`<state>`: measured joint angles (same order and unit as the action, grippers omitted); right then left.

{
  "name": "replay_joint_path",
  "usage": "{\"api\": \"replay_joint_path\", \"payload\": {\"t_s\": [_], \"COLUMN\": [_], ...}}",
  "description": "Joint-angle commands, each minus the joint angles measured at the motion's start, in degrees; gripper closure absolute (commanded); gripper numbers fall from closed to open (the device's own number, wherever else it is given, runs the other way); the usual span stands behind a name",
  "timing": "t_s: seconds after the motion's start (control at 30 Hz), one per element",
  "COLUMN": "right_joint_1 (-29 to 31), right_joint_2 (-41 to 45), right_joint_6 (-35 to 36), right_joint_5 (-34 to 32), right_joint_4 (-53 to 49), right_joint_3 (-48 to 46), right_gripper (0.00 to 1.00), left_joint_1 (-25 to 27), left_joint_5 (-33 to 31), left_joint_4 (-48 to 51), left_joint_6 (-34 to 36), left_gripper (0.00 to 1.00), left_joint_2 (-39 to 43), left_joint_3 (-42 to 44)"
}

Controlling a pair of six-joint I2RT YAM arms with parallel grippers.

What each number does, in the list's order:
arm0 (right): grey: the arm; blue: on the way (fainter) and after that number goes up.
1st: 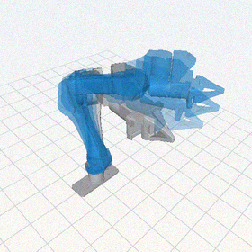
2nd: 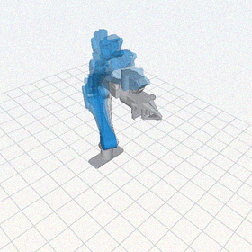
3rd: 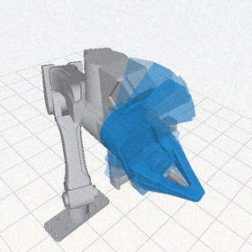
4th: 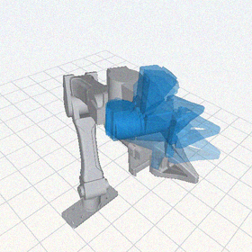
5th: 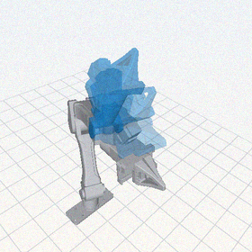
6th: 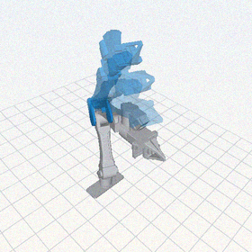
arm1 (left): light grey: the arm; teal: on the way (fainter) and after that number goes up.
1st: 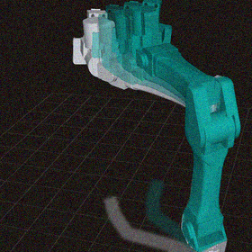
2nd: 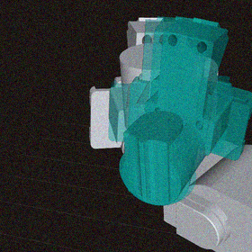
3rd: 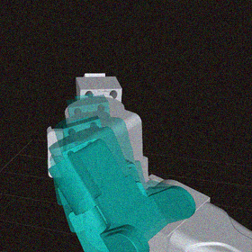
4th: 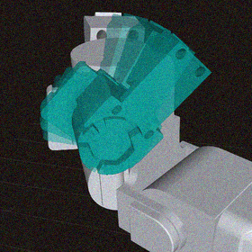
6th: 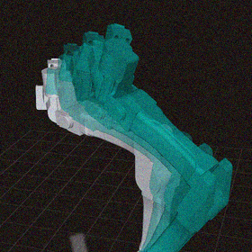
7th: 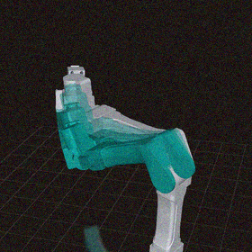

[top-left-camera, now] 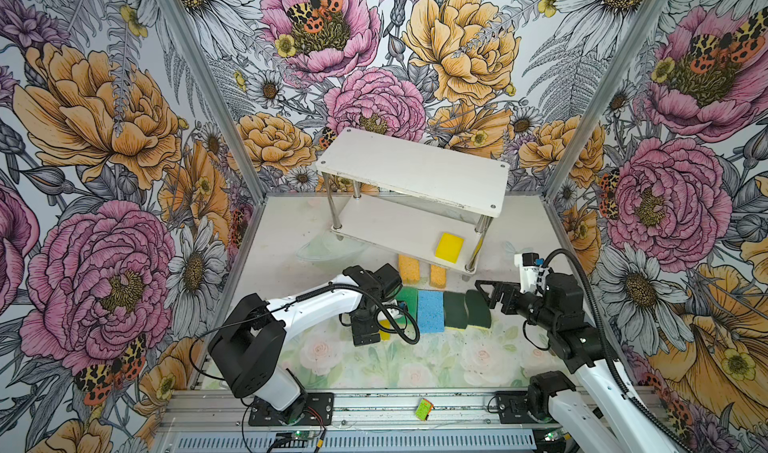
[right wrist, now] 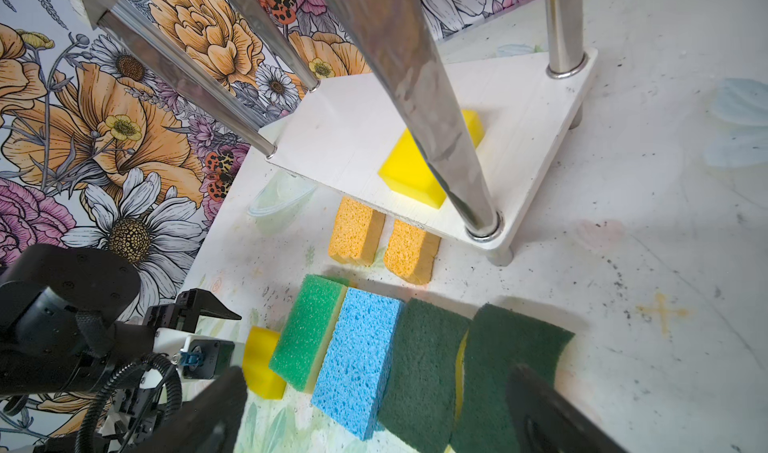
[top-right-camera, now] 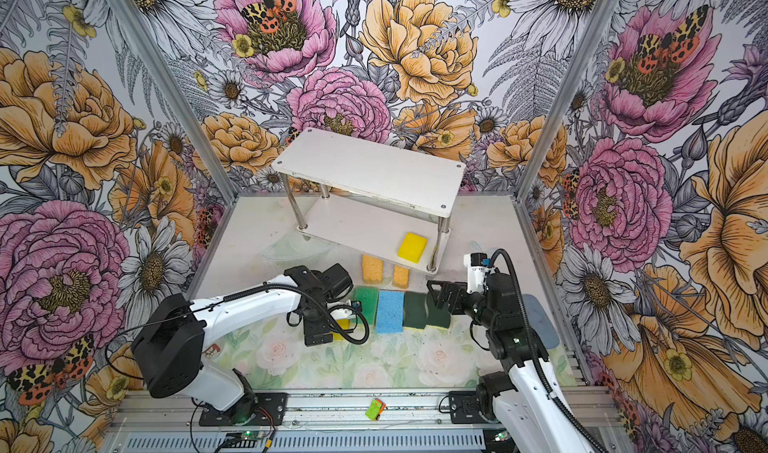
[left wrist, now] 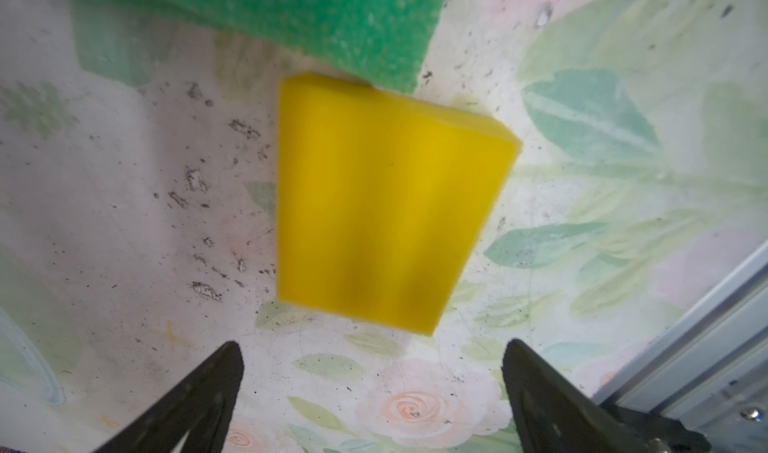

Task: Place and organize the cleaning sponges onto the shelf
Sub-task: 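Close the left gripper on the yellow sponge and lift it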

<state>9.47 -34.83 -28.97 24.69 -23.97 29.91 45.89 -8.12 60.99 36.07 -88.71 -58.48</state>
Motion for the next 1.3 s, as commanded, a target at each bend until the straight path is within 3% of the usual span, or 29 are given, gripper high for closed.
{"api": "replay_joint_path", "payload": {"t_s": [0.0,0.37,1.1,1.2,1.27], "right_joint_1": [0.36,0.3,0.29,0.35,0.33], "right_joint_2": [0.55,0.45,1.34,1.33,1.34], "right_joint_6": [1.1,1.64,1.64,1.64,1.71], "right_joint_5": [-0.92,-0.78,-1.31,-1.32,-1.33], "right_joint_4": [1.03,1.02,1.03,1.02,1.03], "right_joint_3": [-0.47,-0.47,-0.47,-0.47,-0.46], "right_gripper": [0.0,0.0,0.0,0.0,0.0], "left_joint_1": [-0.45,1.39,2.5,2.39,2.67], "left_joint_5": [1.11,-0.09,-0.24,0.2,0.31], "left_joint_4": [-2.19,-3.75,-5.88,-5.85,-5.8], "left_joint_6": [1.89,2.38,2.51,2.42,2.33], "left_gripper": [0.01,0.01,0.01,0.06,0.17], "left_joint_2": [-0.83,-5.06,-6.05,-6.47,-6.65], "left_joint_3": [-0.39,-0.5,0.07,0.04,0.0]}}
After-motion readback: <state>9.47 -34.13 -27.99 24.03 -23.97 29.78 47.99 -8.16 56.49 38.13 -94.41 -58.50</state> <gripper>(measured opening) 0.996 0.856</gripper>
